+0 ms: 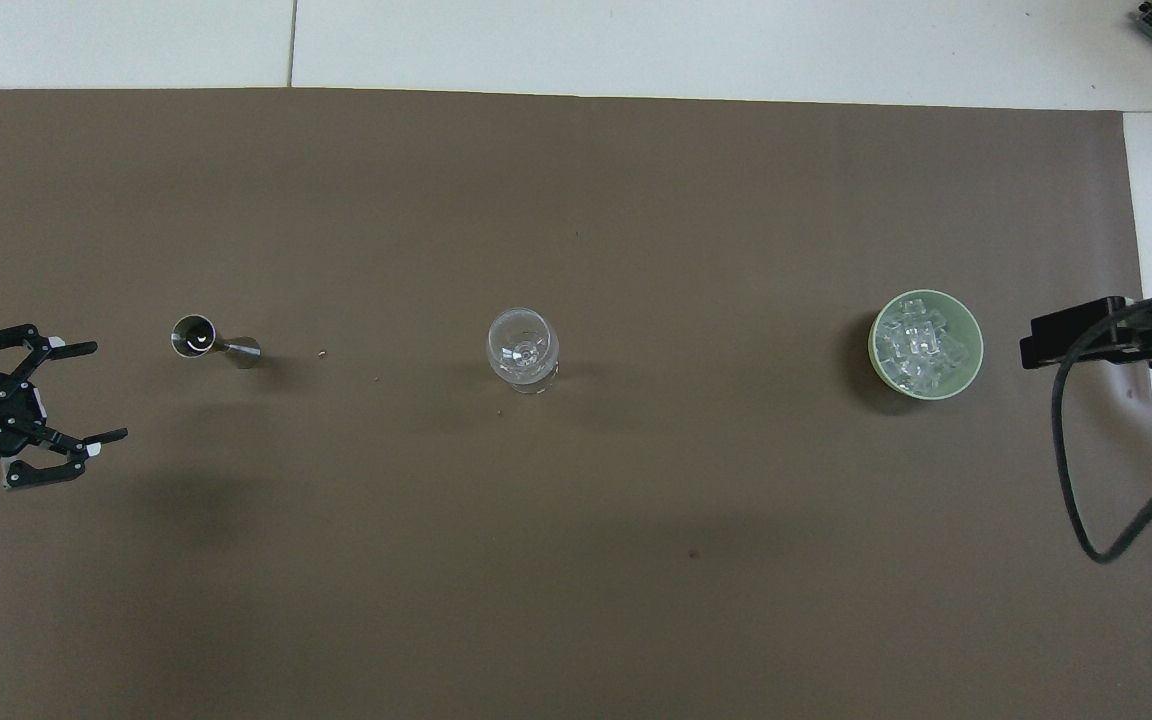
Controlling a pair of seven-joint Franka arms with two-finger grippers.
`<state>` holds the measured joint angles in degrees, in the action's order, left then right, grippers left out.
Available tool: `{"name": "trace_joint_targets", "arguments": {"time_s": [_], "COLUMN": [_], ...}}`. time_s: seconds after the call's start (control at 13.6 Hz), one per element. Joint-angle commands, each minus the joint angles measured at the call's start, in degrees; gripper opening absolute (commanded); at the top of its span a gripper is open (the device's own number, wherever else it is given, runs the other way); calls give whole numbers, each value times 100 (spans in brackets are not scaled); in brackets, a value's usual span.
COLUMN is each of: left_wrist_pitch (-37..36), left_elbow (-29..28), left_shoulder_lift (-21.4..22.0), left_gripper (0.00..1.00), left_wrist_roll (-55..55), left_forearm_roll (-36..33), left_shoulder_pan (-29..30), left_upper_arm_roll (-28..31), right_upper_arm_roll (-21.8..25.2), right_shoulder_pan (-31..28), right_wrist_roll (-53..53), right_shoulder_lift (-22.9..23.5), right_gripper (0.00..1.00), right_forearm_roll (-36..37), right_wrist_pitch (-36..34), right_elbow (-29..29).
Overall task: Pour wine and add ice with both arms
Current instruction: 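Reach the left gripper toward the small silver jigger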
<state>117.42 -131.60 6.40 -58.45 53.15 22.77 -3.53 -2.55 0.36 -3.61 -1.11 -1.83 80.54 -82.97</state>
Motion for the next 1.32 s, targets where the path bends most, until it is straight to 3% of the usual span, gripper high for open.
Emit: {"name": "trace_joint_targets", "arguments": {"time_s": [0.0, 0.51, 1.03, 1.25], "left_wrist_pitch": [316, 536, 616, 922], "left_elbow": [-199, -375, -462, -480], "left_shoulder_lift": [-7, -648, -1176, -1299], "left_gripper": [100, 100, 100, 100], "left_wrist_roll": [-246, -141, 912, 1107], "left_forearm_roll": [423, 1864, 2735, 3270], "left_shoulder_pan": [35, 149, 35, -325], "left_upper_arm_roll": [-34, -43, -52, -52], "right_upper_arm_roll": [44, 44, 35, 44], "right_shoulder_pan": [17, 17, 17, 17], "right_wrist_roll": [62, 62, 62, 62], "right_shoulder_lift": [-100, -100, -100, -100], "right_gripper": [100, 100, 100, 100], "right_forearm_roll": [-37, -37, -37, -37], "right_wrist_pitch": [58, 58, 58, 58], "right_elbow": [-131, -131, -131, -131]}}
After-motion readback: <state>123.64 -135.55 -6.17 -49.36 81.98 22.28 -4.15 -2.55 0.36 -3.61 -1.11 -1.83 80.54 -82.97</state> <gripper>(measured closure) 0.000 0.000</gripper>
